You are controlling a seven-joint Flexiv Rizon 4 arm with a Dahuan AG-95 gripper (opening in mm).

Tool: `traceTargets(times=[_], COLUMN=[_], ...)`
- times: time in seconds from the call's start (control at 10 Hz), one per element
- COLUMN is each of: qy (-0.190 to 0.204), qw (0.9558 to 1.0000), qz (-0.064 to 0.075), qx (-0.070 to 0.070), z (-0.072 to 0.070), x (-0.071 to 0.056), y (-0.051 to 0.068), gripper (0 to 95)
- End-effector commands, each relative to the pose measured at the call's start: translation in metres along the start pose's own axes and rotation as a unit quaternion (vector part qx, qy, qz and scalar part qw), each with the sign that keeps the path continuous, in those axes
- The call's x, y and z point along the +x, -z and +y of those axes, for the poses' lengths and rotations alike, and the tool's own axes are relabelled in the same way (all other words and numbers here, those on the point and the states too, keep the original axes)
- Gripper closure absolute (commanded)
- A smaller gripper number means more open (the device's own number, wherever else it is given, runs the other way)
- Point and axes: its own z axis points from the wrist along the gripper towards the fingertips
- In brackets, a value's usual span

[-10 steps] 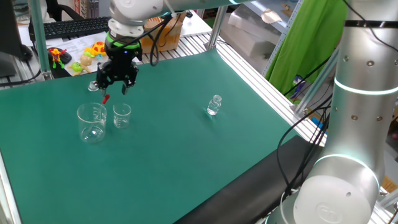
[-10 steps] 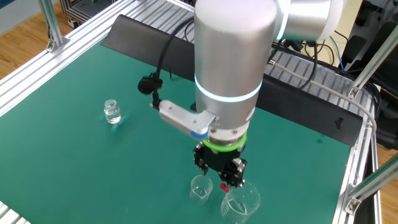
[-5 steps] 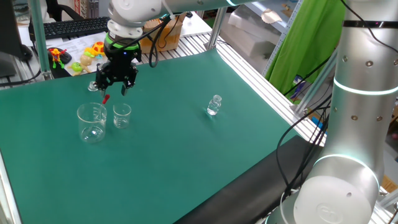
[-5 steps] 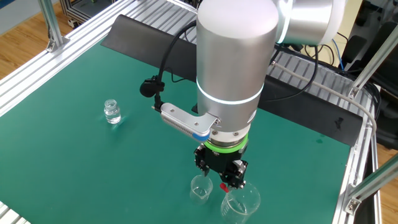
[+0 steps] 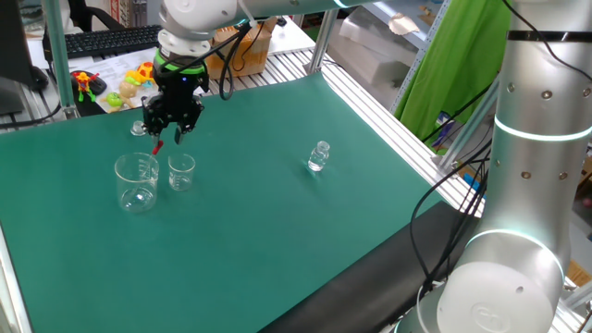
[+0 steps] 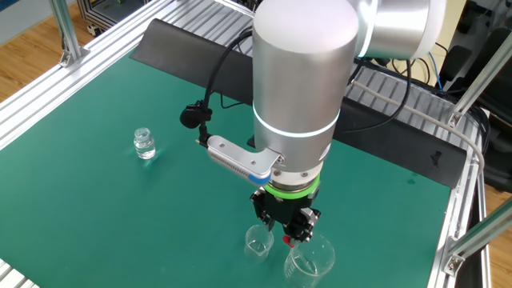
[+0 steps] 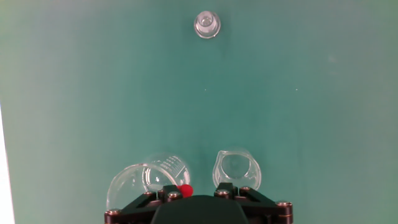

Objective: Transfer liquid using a dropper

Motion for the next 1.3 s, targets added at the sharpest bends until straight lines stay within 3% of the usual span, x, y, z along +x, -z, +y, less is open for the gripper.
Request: traceTargets(times=[0.1, 0.4, 0.5, 1.3], qy=[0.001, 0.003, 0.003, -0.003], qw=[1.0, 1.0, 1.0, 1.0], qz=[0.0, 0.003, 0.003, 0.001], qx=[0.0, -0.002, -0.002, -0.001], z=[0.0, 0.002, 0.003, 0.011], x=[0.0, 0.002, 0.002, 0.005], y=[0.0, 0.0, 0.0, -0.004], gripper=[57.0, 57.0, 76.0, 76.0])
